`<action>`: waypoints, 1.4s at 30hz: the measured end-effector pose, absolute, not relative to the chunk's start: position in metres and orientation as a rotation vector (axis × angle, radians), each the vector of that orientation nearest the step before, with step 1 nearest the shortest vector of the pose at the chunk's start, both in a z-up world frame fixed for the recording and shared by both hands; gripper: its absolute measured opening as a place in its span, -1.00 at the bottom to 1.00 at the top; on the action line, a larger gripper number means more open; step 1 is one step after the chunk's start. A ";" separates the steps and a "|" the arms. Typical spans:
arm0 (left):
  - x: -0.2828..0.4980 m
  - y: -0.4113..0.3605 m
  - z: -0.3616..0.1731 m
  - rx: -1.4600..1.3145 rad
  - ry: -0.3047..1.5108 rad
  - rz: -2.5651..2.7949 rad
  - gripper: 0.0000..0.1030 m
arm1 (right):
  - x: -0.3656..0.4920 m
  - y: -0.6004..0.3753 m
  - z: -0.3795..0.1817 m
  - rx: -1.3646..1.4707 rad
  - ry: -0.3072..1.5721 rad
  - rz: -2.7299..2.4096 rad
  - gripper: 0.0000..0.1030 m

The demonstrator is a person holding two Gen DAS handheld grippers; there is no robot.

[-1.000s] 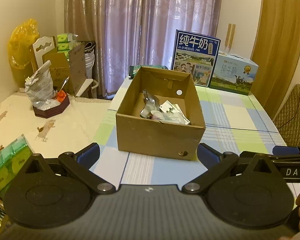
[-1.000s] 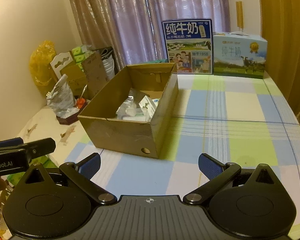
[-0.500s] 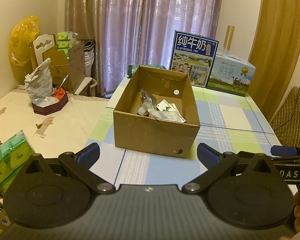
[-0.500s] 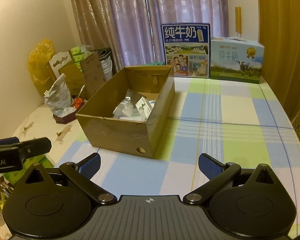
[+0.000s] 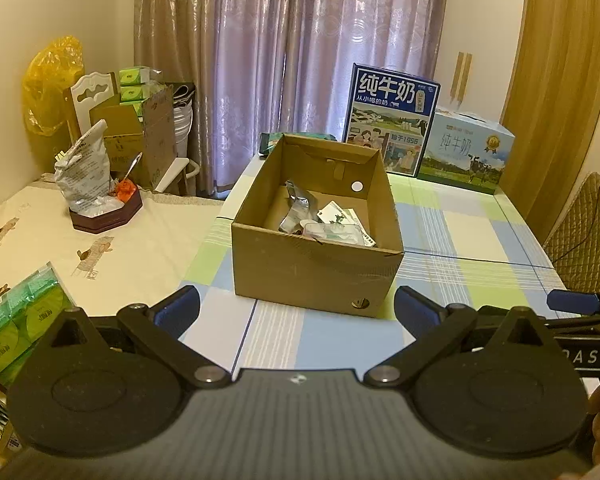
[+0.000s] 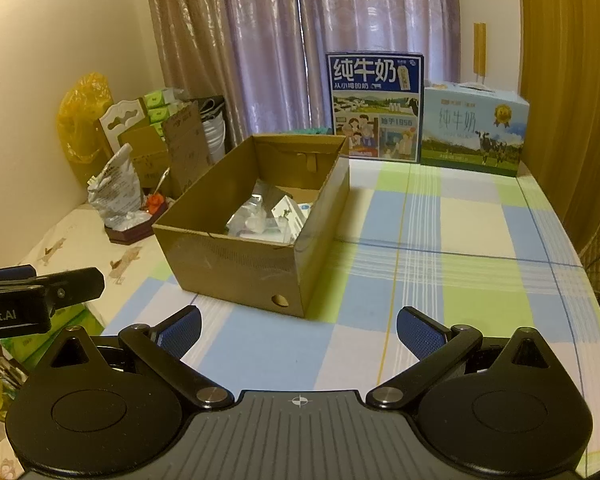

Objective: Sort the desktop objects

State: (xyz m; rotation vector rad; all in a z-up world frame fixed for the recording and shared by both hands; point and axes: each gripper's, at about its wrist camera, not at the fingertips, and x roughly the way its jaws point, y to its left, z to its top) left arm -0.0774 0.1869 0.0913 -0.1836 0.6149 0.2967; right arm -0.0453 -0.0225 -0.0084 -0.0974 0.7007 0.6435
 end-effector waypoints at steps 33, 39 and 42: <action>-0.079 0.185 0.090 -0.155 0.620 0.286 0.97 | -0.045 -0.022 -0.010 -0.105 0.700 0.634 0.97; -0.082 0.186 0.090 -0.164 0.608 0.275 0.98 | -0.048 -0.022 -0.014 -0.111 0.703 0.635 0.97; -0.084 0.188 0.089 -0.162 0.599 0.284 0.98 | -0.048 -0.022 -0.015 -0.111 0.703 0.634 0.97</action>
